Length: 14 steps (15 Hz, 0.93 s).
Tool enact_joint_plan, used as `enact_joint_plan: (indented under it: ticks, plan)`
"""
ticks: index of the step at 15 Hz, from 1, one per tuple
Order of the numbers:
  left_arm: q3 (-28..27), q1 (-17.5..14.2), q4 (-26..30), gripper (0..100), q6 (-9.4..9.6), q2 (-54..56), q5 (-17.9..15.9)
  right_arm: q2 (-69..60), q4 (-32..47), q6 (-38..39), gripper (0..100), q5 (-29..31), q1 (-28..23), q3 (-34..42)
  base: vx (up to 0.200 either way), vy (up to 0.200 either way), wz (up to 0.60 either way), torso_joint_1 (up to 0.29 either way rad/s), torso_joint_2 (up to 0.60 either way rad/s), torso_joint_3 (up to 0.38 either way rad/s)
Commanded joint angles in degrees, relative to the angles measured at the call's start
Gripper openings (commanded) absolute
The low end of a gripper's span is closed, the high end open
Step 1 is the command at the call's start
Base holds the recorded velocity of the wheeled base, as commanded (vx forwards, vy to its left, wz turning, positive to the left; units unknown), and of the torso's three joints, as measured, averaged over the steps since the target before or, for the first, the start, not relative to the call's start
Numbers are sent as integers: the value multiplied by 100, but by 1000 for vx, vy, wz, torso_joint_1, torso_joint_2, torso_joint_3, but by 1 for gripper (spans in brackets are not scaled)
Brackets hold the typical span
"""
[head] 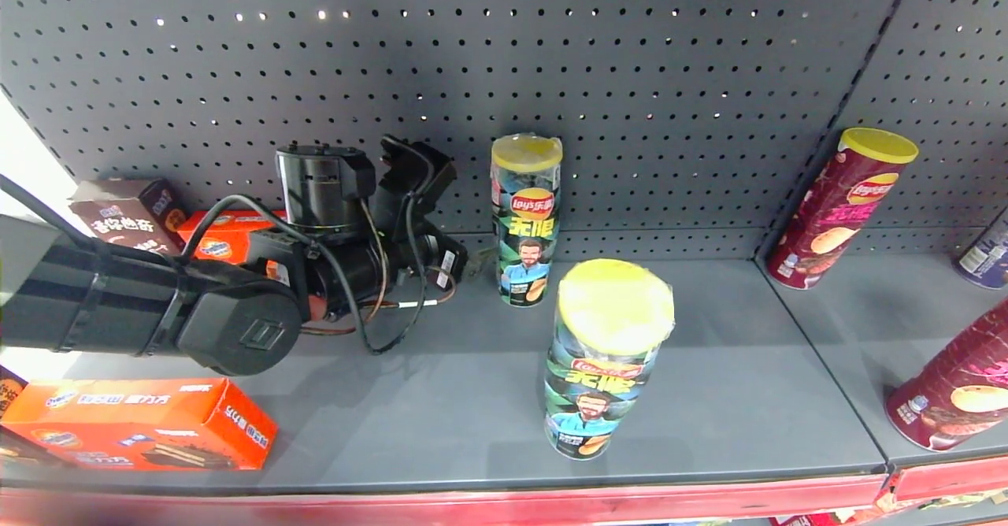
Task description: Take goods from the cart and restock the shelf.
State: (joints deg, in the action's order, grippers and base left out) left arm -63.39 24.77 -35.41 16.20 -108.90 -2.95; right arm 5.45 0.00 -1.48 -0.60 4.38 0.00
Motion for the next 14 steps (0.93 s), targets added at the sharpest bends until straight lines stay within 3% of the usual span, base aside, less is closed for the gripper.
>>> enact_joint_plan:
  ticks: [1, 6, 14]
  plan:
    - [20, -43, -1, 100, 15, -9, 31, 9, 0, -2, 100, -2, 2, 0, 0, 0, 0, 0, 0, 0]
    - [-121, -69, -1, 100, 41, -193, 295, 9, 0, -11, 100, -2, 2, 0, 0, 0, 0, 0, 0, 0]
    - [-508, 45, -1, 100, 41, -518, 304, 0, 0, -2, 100, -2, 2, 0, 0, 0, 0, 0, 0, 0]
